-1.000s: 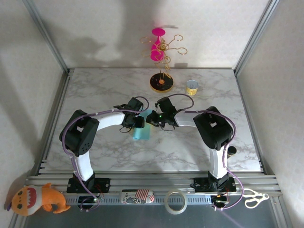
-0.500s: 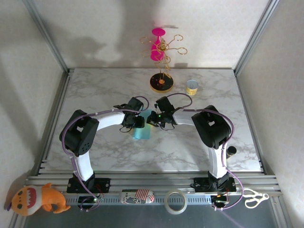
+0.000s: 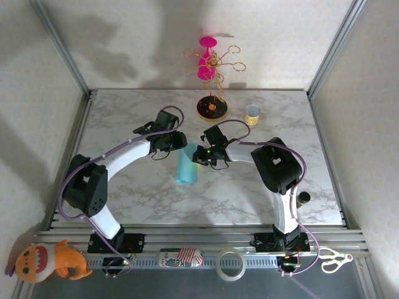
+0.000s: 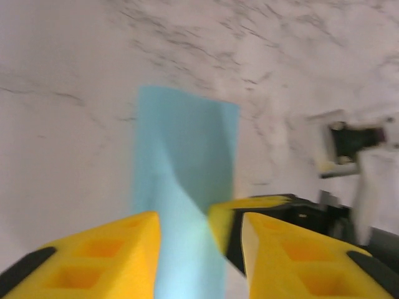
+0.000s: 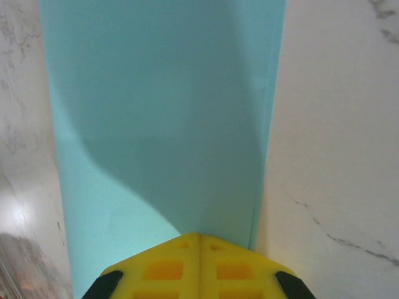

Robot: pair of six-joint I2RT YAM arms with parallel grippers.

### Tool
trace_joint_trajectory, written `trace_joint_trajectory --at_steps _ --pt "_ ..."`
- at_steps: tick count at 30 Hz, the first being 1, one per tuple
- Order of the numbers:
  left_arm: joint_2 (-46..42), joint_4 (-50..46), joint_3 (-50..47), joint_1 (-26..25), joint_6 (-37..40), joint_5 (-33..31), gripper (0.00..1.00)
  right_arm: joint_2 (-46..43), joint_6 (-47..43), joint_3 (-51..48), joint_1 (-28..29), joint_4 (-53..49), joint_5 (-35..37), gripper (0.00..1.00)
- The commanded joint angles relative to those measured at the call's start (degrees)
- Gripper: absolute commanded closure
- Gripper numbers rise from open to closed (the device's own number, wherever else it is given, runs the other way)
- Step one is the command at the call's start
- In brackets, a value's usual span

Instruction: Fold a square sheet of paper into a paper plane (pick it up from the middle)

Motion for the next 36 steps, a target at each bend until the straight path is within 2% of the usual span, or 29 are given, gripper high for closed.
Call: trace_joint_trajectory --at_steps 1,6,11,18,23,31,36 --pt "3.8 2.1 -0.5 -0.6 -2.7 8.1 0.71 6.7 -5.1 -0.7 0.4 -10.8 6.9 0.97" --pt "9.0 -0.8 1.2 -0.6 -0.8 10.0 0.83 7.3 -7.0 0.7 0.4 -12.5 7.7 0.97" --pt "11.3 -1.8 1.6 -0.4 0.0 10.2 0.88 7.8 -8.2 1.5 0.3 -13.7 8.7 0.98" --pt "12.4 -0.5 0.0 0.0 0.5 11.3 0.9 8.1 -8.4 1.5 0.3 -14.3 9.3 0.98" --pt "12.8 -1.7 -1.2 1.2 6.3 12.0 0.87 8.4 -9.0 1.3 0.0 -14.9 9.5 0.98" --pt "12.1 -1.7 -6.7 5.9 12.5 13.3 0.87 8.3 -11.2 1.1 -0.7 -16.3 10.8 0.98" --pt "8.3 0.9 -13.7 9.9 11.5 12.9 0.88 7.6 -12.9 2.0 -1.6 -18.1 11.0 0.97"
